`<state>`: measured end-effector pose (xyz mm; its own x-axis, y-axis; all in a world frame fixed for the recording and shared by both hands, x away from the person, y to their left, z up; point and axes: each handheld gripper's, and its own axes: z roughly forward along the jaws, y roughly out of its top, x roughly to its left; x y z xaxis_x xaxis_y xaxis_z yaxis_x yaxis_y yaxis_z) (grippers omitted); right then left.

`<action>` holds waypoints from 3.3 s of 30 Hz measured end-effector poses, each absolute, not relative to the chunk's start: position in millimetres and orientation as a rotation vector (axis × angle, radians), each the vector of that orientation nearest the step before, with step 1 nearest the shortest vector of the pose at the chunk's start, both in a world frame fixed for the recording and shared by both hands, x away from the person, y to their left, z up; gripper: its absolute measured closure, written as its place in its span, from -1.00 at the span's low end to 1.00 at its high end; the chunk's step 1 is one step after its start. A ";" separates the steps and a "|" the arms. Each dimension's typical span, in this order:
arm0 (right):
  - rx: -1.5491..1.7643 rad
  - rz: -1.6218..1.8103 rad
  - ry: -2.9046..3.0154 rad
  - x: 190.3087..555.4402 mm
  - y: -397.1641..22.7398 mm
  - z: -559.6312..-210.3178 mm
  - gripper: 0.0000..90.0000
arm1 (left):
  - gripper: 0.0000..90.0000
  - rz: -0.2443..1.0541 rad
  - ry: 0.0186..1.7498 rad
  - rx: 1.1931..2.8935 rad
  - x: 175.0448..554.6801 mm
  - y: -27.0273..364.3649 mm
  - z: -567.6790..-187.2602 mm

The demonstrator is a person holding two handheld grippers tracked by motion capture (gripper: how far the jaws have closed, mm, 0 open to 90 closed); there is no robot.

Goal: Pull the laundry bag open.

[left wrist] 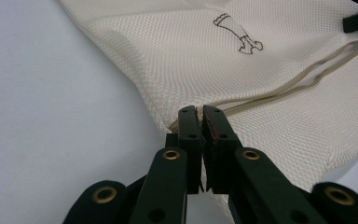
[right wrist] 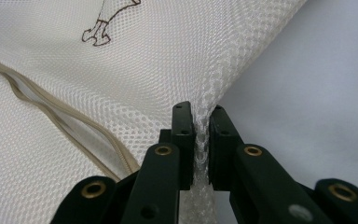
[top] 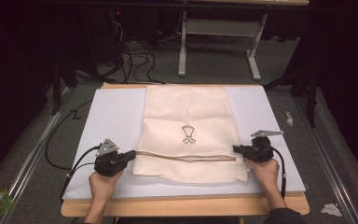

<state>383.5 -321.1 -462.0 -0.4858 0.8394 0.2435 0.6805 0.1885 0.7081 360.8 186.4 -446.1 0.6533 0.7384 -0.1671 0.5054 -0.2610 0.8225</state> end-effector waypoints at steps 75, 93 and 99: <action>1.463 1.275 1.921 357.9 -376.1 -427.4 0.37 | 0.19 0.477 1.077 1.778 375.1 222.0 -425.6; 1.534 1.283 1.858 352.6 -396.8 -436.4 0.37 | 0.25 0.470 1.145 1.726 381.2 239.0 -436.7; 1.557 1.294 1.847 353.6 -399.3 -440.4 0.37 | 0.22 0.468 1.165 1.724 385.1 240.5 -440.8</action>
<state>353.6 -399.3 -440.4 -0.3004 0.9198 0.2524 0.5511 -0.0486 0.8330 385.1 240.5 -440.8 0.4685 0.8627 -0.1905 0.4914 -0.0753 0.8676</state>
